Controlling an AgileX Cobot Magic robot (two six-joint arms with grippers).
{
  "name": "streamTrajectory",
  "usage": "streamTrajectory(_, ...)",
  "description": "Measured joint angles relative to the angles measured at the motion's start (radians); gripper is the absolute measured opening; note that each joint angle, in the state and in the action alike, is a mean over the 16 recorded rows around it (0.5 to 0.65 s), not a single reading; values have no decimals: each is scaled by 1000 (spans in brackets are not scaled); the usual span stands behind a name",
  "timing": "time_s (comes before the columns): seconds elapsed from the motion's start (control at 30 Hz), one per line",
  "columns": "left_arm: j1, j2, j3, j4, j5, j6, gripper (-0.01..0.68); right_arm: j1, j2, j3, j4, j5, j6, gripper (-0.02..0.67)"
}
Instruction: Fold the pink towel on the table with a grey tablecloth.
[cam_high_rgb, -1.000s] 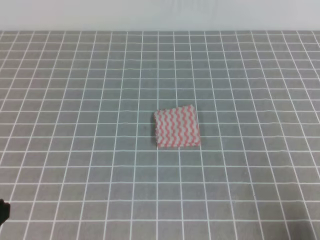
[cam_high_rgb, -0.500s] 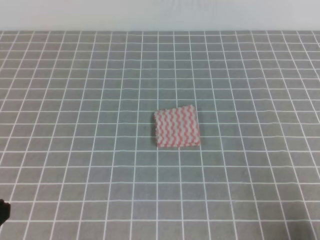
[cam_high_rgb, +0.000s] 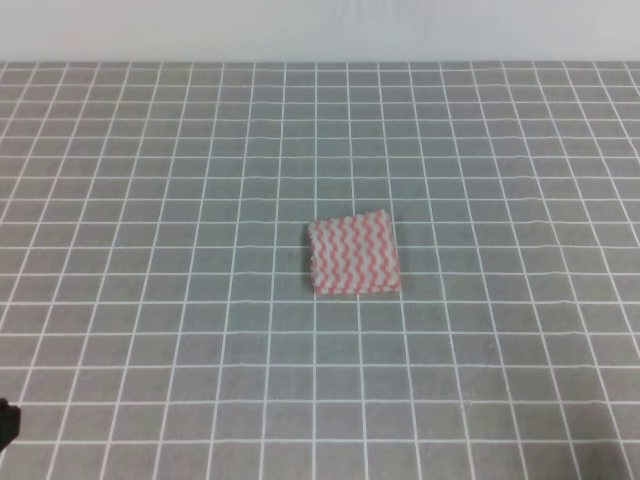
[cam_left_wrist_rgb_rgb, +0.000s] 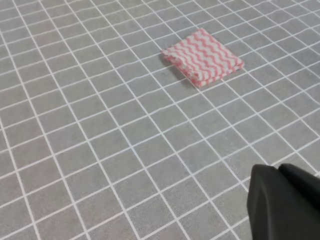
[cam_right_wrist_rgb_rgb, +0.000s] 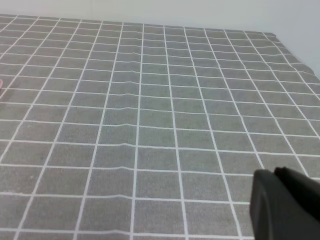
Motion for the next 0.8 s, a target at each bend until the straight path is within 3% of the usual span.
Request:
streamTrajectory(0.2,64,-107,152,53,-288,-43,-2,0,-1,-2,0,1,2,-17)
streamTrajectory(0.53,297,-326,490,32,-758,-124,-2,0,-1,-2,0,1,4,-17)
streamTrajectory(0.8,394,-356,575,7,-685,-137,-2,0,-2,-2,0,1,4,-17)
